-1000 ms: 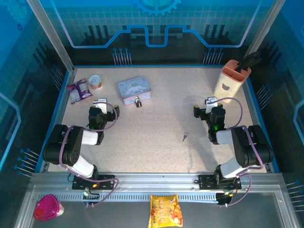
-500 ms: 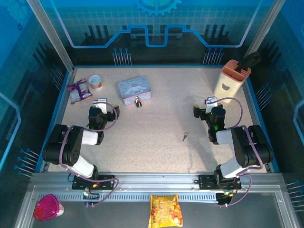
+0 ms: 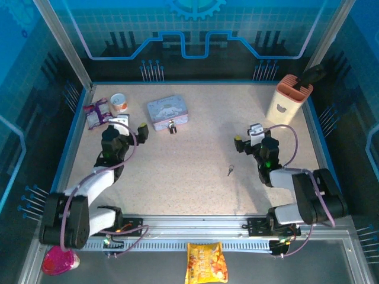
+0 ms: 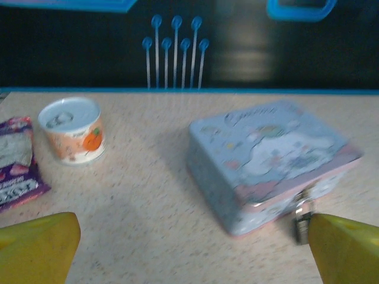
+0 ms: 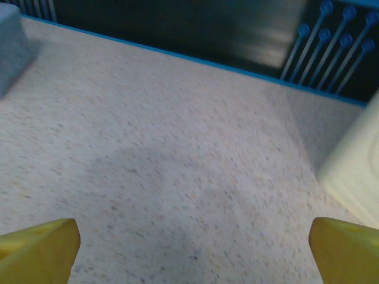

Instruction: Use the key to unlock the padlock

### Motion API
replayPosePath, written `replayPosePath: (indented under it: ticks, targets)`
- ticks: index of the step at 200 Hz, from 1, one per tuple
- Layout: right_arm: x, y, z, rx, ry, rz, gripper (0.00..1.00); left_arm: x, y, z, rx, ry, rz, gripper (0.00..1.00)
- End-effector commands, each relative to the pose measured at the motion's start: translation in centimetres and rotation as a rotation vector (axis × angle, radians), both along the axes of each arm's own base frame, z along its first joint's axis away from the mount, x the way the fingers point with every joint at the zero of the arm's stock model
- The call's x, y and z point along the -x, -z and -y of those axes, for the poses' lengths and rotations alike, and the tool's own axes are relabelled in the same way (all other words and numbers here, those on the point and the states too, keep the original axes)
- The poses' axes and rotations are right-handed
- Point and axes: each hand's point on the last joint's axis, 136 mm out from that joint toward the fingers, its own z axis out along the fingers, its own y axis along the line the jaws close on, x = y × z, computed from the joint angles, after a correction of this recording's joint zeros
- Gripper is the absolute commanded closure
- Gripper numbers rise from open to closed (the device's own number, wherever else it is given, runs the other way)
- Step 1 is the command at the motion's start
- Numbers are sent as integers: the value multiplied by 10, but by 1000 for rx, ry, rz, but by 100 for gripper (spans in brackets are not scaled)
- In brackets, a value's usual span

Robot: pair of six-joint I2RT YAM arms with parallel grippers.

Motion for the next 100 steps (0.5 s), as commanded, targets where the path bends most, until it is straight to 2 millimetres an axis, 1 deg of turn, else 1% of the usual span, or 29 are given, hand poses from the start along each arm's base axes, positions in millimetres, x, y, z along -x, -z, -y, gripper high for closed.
replayPosePath:
  ticks: [1,12,30,31,35,43,44,54,56,59,66,75,84,91,100]
  targets:
    - [4,-18,-24,74,-84,15,0,18,-10,9,138,12,-58,1]
    - [12,-27,-34,76,-101,29,0,25,-22,5,214,-28,-56,1]
    - [32,-50,-53,-2,-188,49,0,37,-39,0,358,-92,-61,1]
    - [34,-54,-55,-17,-194,51,0,37,-40,0,369,-95,-62,1]
    - [37,-59,-57,-37,-206,47,0,40,-44,-2,410,-113,-67,1]
    - [47,-76,-60,-127,-211,35,0,44,-53,0,482,-123,-87,1]
    - [48,-78,-60,-137,-209,34,0,45,-51,1,489,-125,-99,1]
    - [60,-96,-60,-242,-202,2,0,50,-62,9,527,-95,-149,1]
    - [62,-94,-60,-255,-202,-23,0,50,-64,10,530,-92,-159,1]
    - [67,-102,-60,-282,-205,-27,0,51,-66,12,536,-85,-175,1]
    - [76,-111,-61,-327,-218,-50,0,55,-70,14,552,-90,-219,1]
    - [88,-124,-63,-380,-244,-60,0,60,-70,11,579,-133,-280,1]
    - [98,-128,-60,-439,-237,-88,1,65,-71,10,600,-161,-320,1]
    - [105,-126,-53,-505,-184,-125,0,68,-74,11,610,-157,-332,0]
    - [112,-127,-41,-572,-120,-135,0,69,-77,18,619,-112,-332,1]
